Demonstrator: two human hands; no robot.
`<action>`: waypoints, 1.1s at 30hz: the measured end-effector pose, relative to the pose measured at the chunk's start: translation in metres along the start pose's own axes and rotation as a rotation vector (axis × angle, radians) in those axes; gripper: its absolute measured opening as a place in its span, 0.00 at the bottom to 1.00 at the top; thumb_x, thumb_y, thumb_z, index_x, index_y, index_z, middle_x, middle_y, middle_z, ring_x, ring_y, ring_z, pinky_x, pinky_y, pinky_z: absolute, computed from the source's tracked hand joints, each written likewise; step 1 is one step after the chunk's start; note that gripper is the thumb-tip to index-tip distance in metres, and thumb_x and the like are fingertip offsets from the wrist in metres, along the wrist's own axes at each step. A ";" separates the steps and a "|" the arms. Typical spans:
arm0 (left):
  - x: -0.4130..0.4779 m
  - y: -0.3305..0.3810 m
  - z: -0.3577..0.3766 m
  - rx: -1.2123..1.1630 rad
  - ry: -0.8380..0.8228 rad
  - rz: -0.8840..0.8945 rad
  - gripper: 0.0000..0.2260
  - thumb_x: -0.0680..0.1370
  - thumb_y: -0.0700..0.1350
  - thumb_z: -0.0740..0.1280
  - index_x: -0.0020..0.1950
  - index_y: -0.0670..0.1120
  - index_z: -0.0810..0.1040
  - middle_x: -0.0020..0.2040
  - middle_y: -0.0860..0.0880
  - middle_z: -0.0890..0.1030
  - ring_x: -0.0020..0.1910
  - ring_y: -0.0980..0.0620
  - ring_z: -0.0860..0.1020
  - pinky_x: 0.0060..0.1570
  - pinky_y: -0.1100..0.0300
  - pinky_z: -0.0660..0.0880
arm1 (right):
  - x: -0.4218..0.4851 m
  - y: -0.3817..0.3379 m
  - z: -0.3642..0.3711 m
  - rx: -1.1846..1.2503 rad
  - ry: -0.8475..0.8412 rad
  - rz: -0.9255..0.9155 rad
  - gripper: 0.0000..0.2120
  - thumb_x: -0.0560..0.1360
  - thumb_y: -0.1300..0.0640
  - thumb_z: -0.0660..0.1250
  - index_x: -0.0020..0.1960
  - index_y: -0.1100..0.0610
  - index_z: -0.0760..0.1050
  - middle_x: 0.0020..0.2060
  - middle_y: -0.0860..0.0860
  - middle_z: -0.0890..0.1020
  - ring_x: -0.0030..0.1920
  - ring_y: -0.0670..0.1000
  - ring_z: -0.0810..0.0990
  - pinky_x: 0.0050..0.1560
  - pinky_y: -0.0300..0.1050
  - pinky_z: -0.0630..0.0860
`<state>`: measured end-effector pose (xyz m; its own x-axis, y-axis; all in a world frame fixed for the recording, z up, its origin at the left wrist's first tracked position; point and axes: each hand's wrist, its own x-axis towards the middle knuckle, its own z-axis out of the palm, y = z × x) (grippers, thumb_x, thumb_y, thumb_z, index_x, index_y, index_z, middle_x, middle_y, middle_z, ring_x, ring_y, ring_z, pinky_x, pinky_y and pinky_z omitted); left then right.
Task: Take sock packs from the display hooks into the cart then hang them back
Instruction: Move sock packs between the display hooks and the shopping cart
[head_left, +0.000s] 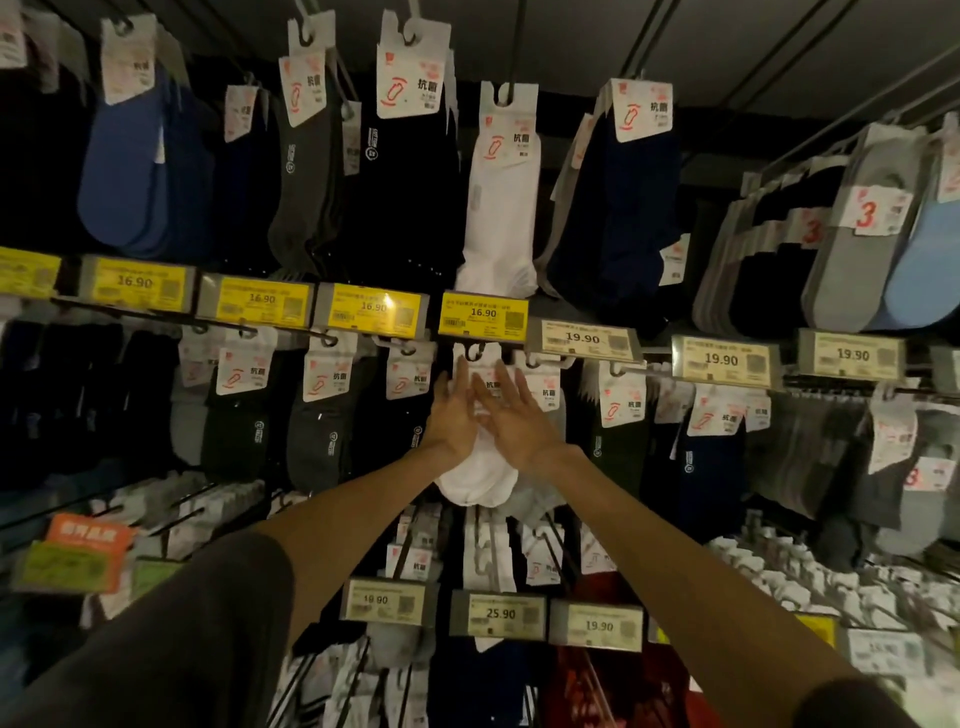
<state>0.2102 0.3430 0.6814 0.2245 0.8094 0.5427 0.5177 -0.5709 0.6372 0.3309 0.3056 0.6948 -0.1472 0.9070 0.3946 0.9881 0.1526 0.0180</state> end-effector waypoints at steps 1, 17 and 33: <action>-0.001 -0.001 -0.003 -0.021 0.005 -0.017 0.26 0.86 0.49 0.50 0.81 0.53 0.43 0.80 0.40 0.51 0.77 0.39 0.58 0.74 0.46 0.60 | -0.001 -0.002 0.000 0.032 0.009 0.001 0.29 0.84 0.50 0.52 0.79 0.49 0.41 0.77 0.55 0.34 0.76 0.60 0.33 0.76 0.60 0.47; -0.214 -0.043 -0.058 -0.226 0.067 -0.028 0.15 0.83 0.40 0.58 0.70 0.47 0.71 0.63 0.46 0.76 0.60 0.51 0.75 0.54 0.69 0.70 | -0.214 -0.106 0.075 0.419 0.398 -0.195 0.15 0.81 0.58 0.55 0.62 0.61 0.74 0.67 0.55 0.67 0.69 0.54 0.66 0.68 0.41 0.64; -0.501 -0.216 0.029 -0.031 -0.337 -0.315 0.16 0.72 0.31 0.60 0.56 0.36 0.81 0.52 0.37 0.83 0.51 0.39 0.82 0.53 0.61 0.70 | -0.400 -0.210 0.322 0.580 -0.182 0.016 0.14 0.70 0.70 0.59 0.54 0.69 0.77 0.52 0.67 0.77 0.55 0.60 0.68 0.54 0.50 0.68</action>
<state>0.0096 0.0648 0.2564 0.3187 0.9409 0.1145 0.5804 -0.2892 0.7613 0.1681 0.0373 0.2375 -0.1886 0.9555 0.2269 0.8125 0.2816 -0.5105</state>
